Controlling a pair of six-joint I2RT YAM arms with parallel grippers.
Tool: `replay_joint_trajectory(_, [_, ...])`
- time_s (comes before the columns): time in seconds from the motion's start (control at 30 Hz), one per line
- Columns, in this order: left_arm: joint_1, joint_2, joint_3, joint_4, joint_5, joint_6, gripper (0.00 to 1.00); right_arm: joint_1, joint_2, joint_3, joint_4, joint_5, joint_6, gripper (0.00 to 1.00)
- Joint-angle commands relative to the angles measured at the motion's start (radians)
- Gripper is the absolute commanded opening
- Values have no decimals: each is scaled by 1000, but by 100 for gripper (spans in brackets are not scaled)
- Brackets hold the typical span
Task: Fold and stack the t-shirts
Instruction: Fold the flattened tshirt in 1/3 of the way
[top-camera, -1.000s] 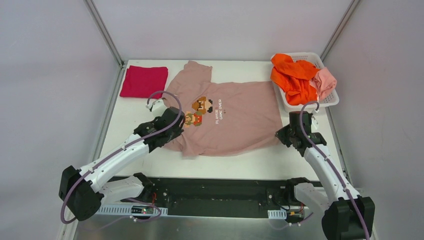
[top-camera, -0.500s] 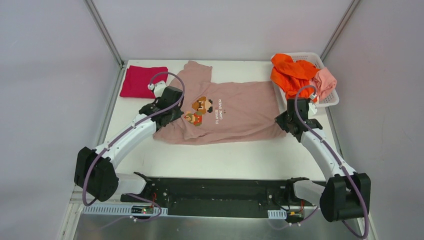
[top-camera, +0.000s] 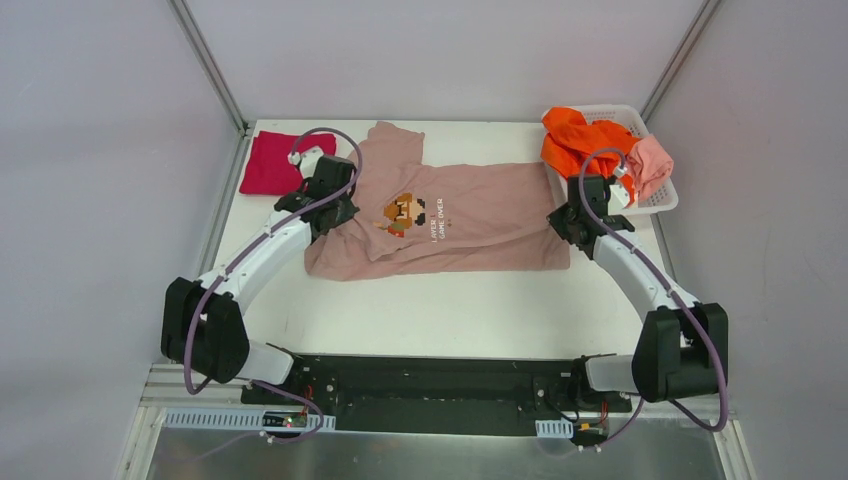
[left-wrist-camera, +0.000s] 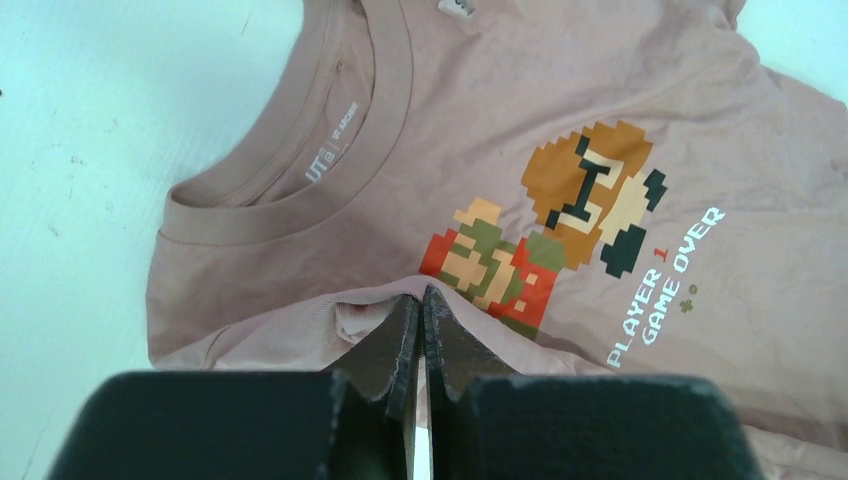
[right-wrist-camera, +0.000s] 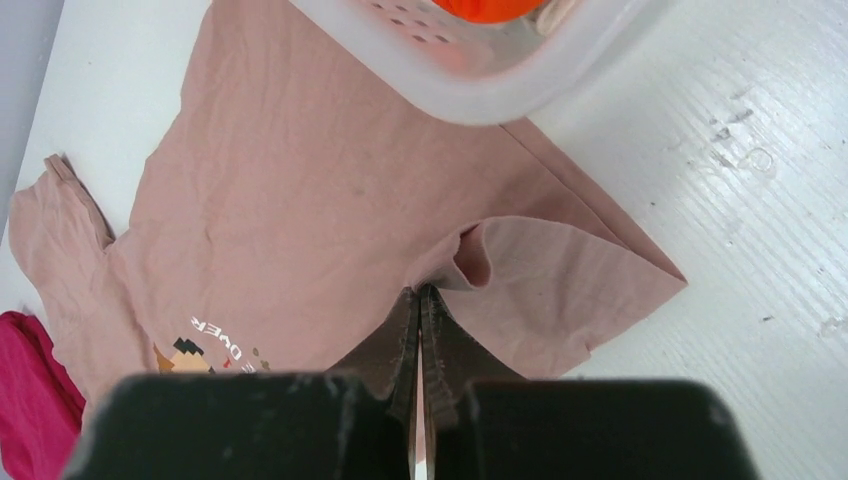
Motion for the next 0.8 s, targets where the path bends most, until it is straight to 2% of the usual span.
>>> replay_joint_trajectory(0.0, [25,40,57,47,13,40,0,-9,47,62,39,39,-15,0])
replay_joint_trajectory(0.2, [61,119,112,84,7,73,0,-16,128,101,42,36,-22,0])
replay_joint_trajectory(0.3, [66,209,168,93,45,106,0,-17,171,121,44,43,-22,0])
replay_joint_trajectory(0.6, [100,466,349,94,44,153,0,-20,308,197,43,115,-18,0])
replay_joint_trajectory(0.77, [114,567,449,94,53,182,0,-22,358,221,68,119,-15,4])
